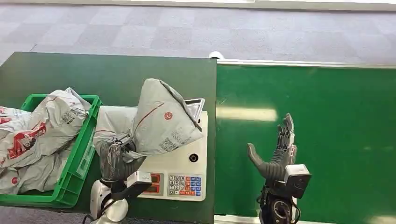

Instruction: Moved the parcel from conveyor to table for the left to box.

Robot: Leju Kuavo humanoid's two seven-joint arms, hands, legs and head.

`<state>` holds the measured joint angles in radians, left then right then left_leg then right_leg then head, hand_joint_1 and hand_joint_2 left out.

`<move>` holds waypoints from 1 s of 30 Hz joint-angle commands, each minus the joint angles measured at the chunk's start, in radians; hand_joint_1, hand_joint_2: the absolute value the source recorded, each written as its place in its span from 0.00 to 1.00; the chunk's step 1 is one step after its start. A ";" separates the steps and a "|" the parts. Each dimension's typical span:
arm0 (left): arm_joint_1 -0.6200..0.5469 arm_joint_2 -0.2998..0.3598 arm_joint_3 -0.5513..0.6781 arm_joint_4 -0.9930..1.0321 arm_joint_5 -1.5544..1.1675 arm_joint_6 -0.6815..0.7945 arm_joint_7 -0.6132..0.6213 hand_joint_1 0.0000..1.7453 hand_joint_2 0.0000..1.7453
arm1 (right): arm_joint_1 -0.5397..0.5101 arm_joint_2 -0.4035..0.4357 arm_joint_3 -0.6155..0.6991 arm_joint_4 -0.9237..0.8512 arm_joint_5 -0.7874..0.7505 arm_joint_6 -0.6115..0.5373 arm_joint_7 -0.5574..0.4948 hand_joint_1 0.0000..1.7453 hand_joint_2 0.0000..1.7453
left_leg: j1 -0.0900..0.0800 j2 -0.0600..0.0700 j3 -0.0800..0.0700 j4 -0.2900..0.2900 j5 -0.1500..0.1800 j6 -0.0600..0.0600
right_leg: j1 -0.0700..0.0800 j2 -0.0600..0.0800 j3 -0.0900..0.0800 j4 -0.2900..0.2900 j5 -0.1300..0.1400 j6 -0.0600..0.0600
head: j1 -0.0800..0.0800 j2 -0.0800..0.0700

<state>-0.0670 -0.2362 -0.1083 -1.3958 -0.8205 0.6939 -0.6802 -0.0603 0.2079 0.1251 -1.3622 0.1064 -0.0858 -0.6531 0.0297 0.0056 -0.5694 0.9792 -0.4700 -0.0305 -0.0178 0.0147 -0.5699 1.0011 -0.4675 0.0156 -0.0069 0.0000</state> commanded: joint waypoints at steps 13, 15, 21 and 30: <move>-0.011 -0.018 0.025 0.012 -0.052 0.004 0.008 1.00 1.00 | -0.053 -0.018 0.021 0.086 -0.010 -0.004 -0.003 0.00 1.00 | -0.001 0.000 0.001 -0.001 0.000 0.003 | 0.000 -0.001 0.001 -0.001 0.000 -0.001 | 0.000 0.000; -0.013 0.013 -0.028 0.026 -0.070 0.004 0.029 1.00 1.00 | -0.054 -0.019 0.021 0.087 -0.010 -0.003 -0.004 0.00 1.00 | -0.001 -0.001 0.001 -0.001 0.001 0.001 | 0.000 -0.001 0.000 -0.001 0.000 -0.001 | 0.000 0.000; -0.013 0.013 -0.028 0.026 -0.070 0.004 0.029 1.00 1.00 | -0.054 -0.019 0.021 0.087 -0.010 -0.003 -0.004 0.00 1.00 | -0.001 0.000 0.002 -0.002 0.000 0.003 | -0.001 -0.001 0.001 -0.001 0.000 -0.001 | 0.000 0.000; -0.023 0.144 -0.324 0.141 -0.335 -0.152 0.201 1.00 1.00 | -0.096 -0.027 0.012 0.128 -0.014 0.020 -0.007 0.00 1.00 | -0.001 -0.001 0.000 -0.002 0.001 0.001 | -0.001 -0.002 -0.001 -0.001 0.000 -0.001 | 0.000 0.000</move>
<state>-0.0592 -0.2384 -0.1422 -1.3978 -0.9645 0.6841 -0.6159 -0.0837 0.2079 0.1358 -1.3294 0.0988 -0.0870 -0.6546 0.0297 0.0056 -0.5718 0.9793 -0.4701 -0.0305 -0.0179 0.0147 -0.5730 1.0011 -0.4675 0.0156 -0.0072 0.0000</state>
